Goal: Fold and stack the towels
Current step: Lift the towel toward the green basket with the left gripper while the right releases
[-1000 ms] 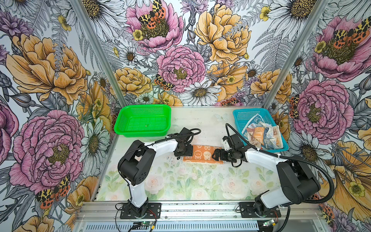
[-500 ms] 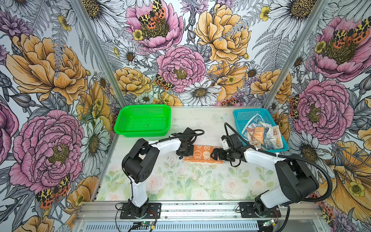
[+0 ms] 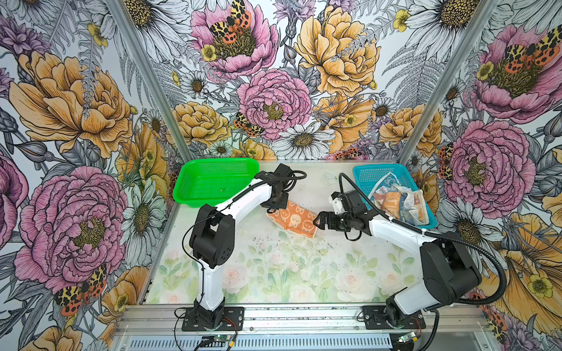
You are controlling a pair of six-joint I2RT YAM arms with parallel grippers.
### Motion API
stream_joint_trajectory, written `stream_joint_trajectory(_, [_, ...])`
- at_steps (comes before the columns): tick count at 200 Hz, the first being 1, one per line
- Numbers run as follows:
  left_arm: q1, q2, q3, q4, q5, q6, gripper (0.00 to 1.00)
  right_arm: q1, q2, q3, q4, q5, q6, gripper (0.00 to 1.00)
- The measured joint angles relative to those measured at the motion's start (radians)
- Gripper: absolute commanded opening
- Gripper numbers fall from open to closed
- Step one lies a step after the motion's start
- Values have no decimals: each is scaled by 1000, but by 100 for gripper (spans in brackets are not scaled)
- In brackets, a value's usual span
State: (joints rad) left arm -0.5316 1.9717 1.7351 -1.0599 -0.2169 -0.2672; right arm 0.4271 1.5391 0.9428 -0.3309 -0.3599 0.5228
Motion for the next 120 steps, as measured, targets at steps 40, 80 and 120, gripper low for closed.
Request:
stream_joint_trajectory(40, [60, 92, 252, -111, -93, 85, 0, 16, 19, 151, -24, -26, 1, 99])
stream_joint_trajectory(80, [110, 204, 486, -167, -139, 148, 0, 37, 77, 271, -50, -63, 11, 99])
stream_joint_trajectory(120, [151, 259, 591, -181, -243, 250, 0, 58, 129, 354, -72, -63, 10, 99])
